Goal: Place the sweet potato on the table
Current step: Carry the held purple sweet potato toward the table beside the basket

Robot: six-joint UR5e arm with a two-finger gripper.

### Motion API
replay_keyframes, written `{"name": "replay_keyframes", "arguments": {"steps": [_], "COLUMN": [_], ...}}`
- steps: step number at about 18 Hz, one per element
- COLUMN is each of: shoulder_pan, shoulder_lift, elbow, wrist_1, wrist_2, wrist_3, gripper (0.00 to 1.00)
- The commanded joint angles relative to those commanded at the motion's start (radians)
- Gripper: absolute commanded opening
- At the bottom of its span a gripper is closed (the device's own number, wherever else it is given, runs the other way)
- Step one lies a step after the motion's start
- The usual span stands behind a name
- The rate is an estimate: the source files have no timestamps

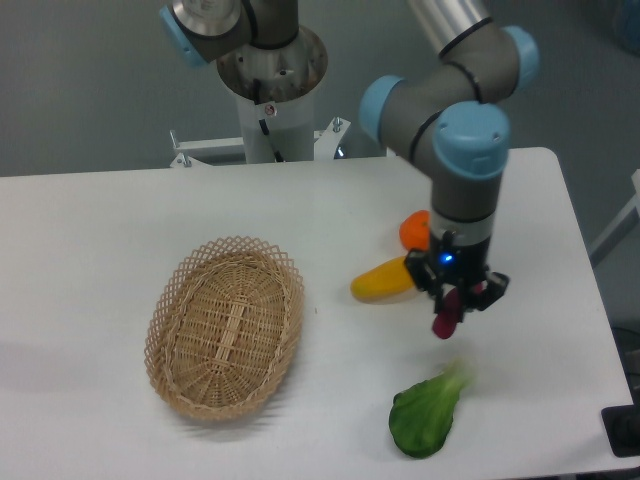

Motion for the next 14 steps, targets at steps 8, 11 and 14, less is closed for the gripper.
{"name": "replay_keyframes", "arguments": {"steps": [8,11,14], "shoulder_pan": [-0.101,-0.131,-0.155], "shoulder_lift": [-0.075,-0.092,-0.109], "elbow": [-0.045,-0.084,-0.084], "wrist_1": [0.1,0.117,0.14], "wrist_2": [0.017,0.052,0.072], "wrist_3": [-0.033,-0.022,-0.019], "gripper": [0.18,0.18,0.19]}}
